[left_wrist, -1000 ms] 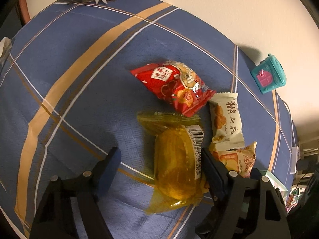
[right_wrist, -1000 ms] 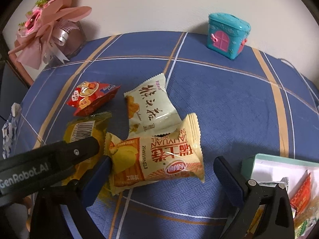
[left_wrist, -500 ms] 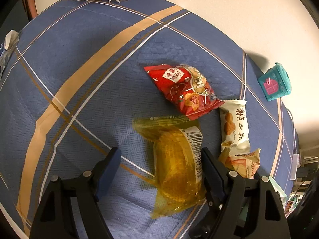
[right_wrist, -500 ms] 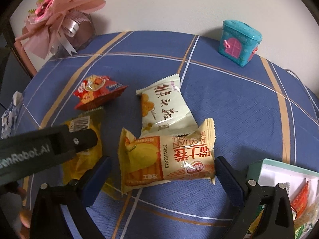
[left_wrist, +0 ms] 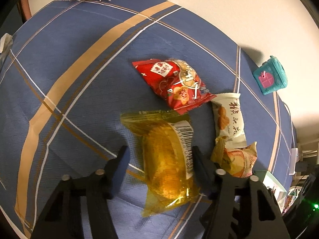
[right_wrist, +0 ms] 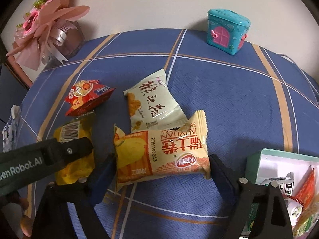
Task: Organize snacks
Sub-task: 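Close the right tool on the cake pack while the left tool grasps the yellow bread pack, then lift and carry both held packs over the tray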
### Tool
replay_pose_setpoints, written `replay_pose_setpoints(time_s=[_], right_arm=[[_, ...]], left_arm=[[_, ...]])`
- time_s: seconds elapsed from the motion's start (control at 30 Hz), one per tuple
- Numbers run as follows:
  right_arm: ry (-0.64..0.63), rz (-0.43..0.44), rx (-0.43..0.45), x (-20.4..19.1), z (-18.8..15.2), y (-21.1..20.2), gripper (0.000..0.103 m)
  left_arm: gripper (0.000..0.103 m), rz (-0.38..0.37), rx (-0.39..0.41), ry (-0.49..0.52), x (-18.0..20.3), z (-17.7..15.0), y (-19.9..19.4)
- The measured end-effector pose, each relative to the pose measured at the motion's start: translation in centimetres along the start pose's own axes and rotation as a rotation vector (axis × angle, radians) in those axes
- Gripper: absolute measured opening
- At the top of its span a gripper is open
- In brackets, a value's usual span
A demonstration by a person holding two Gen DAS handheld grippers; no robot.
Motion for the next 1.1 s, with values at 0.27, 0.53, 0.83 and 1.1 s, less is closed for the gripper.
replay_pose_setpoints(time_s=[0.27,0.53,0.83,1.1], right_arm=[[0.027,0.018,0.008,0.1,0.3,-0.6,0.082],[0.055,0.045,0.043,0.5,1.5,-2.9,0.082],[0.097,0.028,0.092,1.9,3.2,-7.0,0.082],[0.139,-0.026,0.064,4.3,3.0,-8.9,0.082]], left_arm=[[0.044,-0.014,0.008,0.014,0.8,0.1,-0.4],[0.044,-0.046,0.060,0.022,1.9,1.0,-2.8],[0.044,-0.079,0.140,0.020,2.1,1.6,-6.9],[0.044,-0.091,0.161,0.031,2.8,1.5,-8.2]])
Point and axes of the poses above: each gripper's, at about its wrist camera, not at the fingertips, and y roughly the way its jaws point, x to its right, z to its top, the point moved 9 cm from there along y, roughly the way its jaws point, and after that the axes turned 6 degrees about y, right-handed, at the moved point
